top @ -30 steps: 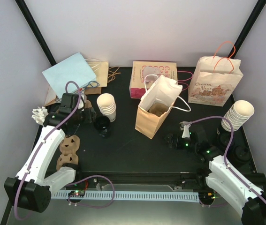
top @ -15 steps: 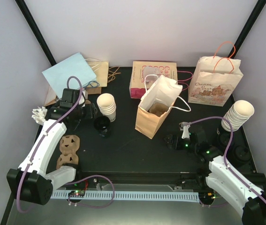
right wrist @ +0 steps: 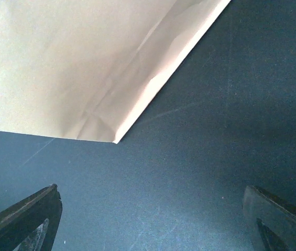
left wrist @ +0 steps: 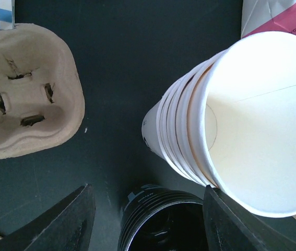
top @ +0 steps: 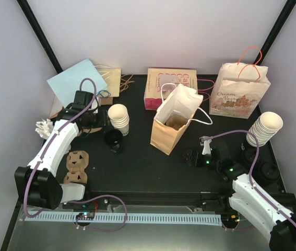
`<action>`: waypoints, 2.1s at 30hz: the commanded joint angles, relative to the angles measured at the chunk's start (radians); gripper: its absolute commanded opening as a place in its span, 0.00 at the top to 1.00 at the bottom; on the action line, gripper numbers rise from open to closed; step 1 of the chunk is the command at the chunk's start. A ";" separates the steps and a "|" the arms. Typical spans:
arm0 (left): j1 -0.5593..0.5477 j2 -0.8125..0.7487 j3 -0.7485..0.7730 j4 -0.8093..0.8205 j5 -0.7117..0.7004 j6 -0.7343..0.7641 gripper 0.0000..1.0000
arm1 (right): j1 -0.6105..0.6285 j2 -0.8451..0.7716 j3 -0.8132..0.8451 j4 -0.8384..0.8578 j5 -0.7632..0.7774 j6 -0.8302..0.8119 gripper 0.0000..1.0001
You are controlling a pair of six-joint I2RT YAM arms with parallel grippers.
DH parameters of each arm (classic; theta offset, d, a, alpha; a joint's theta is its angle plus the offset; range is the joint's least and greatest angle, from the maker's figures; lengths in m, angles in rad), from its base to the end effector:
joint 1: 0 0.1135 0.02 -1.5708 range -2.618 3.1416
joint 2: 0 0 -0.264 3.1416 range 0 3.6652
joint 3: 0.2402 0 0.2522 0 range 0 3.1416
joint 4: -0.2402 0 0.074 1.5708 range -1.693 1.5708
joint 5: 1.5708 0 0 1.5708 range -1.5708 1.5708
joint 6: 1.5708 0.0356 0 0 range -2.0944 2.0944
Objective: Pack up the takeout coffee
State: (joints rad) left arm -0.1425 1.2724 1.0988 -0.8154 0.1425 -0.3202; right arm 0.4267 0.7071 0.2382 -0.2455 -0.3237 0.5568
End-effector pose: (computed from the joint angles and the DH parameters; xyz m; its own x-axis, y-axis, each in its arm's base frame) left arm 0.2508 -0.0411 0.2914 -0.8535 -0.1923 -0.4843 -0.0535 0.9569 -0.2856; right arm 0.1285 0.0709 0.1572 -0.8293 0.1734 -0.5312 -0.2036 0.7916 0.5762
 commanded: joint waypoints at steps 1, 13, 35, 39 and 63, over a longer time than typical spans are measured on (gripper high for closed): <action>0.012 0.002 0.040 0.011 0.015 0.022 0.41 | 0.008 -0.004 -0.010 0.028 0.011 0.003 0.03; 0.021 0.116 0.078 0.012 -0.004 0.013 0.55 | 0.010 -0.001 -0.008 0.029 0.014 0.002 0.04; 0.038 -0.060 0.120 -0.015 -0.049 -0.029 0.43 | 0.012 0.002 -0.008 0.030 0.013 0.002 0.03; 0.038 -0.034 0.120 0.017 -0.001 -0.038 0.48 | 0.011 0.003 -0.008 0.030 0.015 0.002 0.04; 0.011 0.159 0.227 -0.045 0.049 -0.076 0.85 | 0.014 0.008 -0.007 0.029 0.024 0.003 0.03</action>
State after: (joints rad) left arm -0.1204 1.4357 1.2808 -0.8394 0.1875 -0.3950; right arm 0.4324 0.7143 0.2375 -0.2447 -0.3168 0.5587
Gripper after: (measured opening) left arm 0.216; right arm 0.968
